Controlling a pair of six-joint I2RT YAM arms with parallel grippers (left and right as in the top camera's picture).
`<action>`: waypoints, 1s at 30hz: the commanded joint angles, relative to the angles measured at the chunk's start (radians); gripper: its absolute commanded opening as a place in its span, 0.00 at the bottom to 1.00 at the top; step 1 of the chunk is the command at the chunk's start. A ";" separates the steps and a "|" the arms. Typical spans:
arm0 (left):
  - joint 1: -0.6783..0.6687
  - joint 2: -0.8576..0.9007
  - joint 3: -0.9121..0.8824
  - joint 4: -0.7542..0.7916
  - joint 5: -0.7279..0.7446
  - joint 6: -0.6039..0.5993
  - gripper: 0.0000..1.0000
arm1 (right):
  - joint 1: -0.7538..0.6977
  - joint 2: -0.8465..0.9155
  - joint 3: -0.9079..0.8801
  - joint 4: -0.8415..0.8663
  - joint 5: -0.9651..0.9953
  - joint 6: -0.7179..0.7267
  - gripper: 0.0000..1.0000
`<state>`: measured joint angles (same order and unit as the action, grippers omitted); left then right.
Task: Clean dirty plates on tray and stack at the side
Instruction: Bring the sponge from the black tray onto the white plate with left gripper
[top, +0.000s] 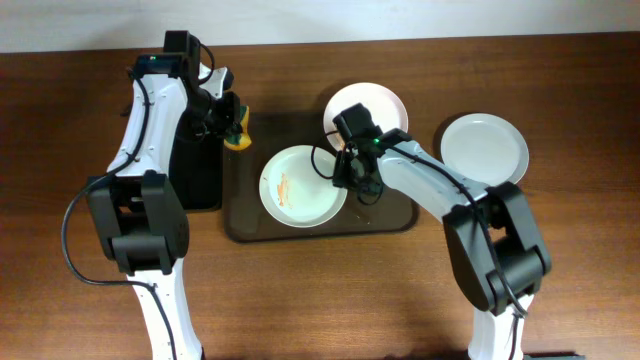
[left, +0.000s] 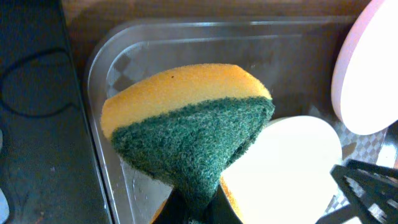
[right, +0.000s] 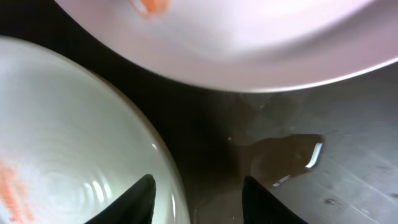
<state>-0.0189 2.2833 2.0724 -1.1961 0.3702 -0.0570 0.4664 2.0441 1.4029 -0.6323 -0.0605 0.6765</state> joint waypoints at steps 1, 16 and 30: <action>-0.001 -0.038 0.007 -0.011 0.035 0.004 0.01 | 0.003 0.029 0.013 0.017 -0.061 -0.011 0.38; -0.056 -0.038 0.007 0.018 0.006 -0.003 0.01 | 0.004 0.097 0.011 0.065 -0.097 0.145 0.04; -0.145 0.105 -0.008 0.096 -0.192 0.303 0.01 | 0.003 0.097 0.011 0.072 -0.168 0.034 0.04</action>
<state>-0.1528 2.3238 2.0720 -1.1076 0.2081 0.1009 0.4644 2.1006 1.4231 -0.5518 -0.2203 0.7292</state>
